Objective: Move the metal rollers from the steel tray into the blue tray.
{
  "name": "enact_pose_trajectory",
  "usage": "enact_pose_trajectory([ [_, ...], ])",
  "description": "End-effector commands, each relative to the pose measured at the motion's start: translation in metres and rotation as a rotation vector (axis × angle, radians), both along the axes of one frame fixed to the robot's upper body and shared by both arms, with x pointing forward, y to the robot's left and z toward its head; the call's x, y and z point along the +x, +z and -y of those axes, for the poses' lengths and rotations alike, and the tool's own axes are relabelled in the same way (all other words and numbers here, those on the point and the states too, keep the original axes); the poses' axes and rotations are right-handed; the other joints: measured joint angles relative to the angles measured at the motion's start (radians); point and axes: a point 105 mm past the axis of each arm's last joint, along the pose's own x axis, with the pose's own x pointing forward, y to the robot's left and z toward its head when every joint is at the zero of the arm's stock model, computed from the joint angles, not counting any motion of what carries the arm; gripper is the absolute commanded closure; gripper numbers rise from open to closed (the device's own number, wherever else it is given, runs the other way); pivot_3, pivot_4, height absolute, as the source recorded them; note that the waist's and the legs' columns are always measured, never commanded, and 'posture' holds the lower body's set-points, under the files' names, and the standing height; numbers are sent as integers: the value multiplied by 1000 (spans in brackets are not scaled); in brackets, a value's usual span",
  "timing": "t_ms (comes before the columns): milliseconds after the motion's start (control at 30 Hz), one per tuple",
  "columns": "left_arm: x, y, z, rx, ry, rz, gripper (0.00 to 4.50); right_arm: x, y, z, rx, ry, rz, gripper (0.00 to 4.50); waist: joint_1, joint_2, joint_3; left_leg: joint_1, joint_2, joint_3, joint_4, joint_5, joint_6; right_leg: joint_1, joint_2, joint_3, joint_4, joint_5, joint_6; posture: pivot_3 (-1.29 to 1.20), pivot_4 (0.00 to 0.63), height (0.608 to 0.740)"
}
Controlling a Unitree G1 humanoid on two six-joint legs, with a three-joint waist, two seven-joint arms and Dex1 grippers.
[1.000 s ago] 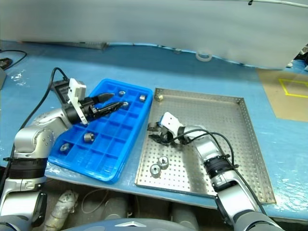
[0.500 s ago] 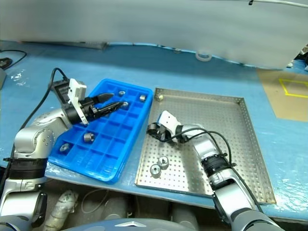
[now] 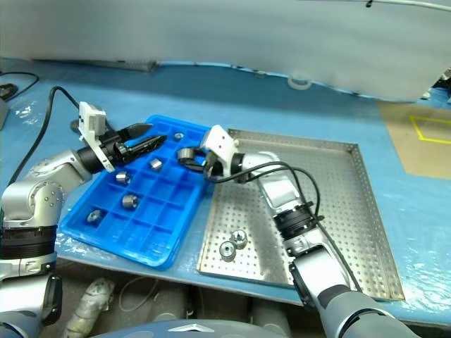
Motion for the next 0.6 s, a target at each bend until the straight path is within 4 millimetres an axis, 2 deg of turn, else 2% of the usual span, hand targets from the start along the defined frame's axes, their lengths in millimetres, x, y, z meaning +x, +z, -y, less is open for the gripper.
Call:
enact_pose_trajectory([
  [33, -4, 13, -11, 2, 50, 58, 413, 6, -12, 0, -34, 0, -4, 3295, 13, 0, 0, -1, -1, 0, 0, 0, 0, 0, -1, -1, 0, 0, 0, 165, 150, 740],
  [233, -9, 12, -13, 8, 68, 57, 413, 25, -25, 4, -62, -85, 17, 3295, 20, 0, 0, -4, -1, -3, 3, 0, 0, 0, -2, -5, 0, 0, 0, 187, 150, 740],
  [333, -9, 12, -11, 7, 70, 58, 413, 25, -30, 6, -88, -76, 65, 3295, 20, 0, 0, -3, 0, -4, 2, 1, -1, 0, -2, -5, 0, 0, 0, 181, 150, 740],
  [367, -9, 13, -10, 4, 67, 58, 413, 23, -30, 5, -75, -60, 57, 2563, 19, 0, 0, -2, 0, -4, 2, 1, -2, 0, -2, -5, 0, 0, 0, 181, 150, 740],
  [500, -7, 12, -7, 1, 60, 56, 413, 14, -37, 4, -90, -24, 26, 1322, 18, 0, 0, -2, 0, -4, 2, 1, -2, 0, -1, -5, 0, 0, 1, 157, 150, 740],
  [600, -4, 13, -2, -5, 42, 54, 413, 16, -30, 10, -60, -57, 25, 1322, 19, 0, 0, -2, 0, -4, 2, 1, -2, 1, -1, -6, 0, 0, 1, 139, 150, 740],
])
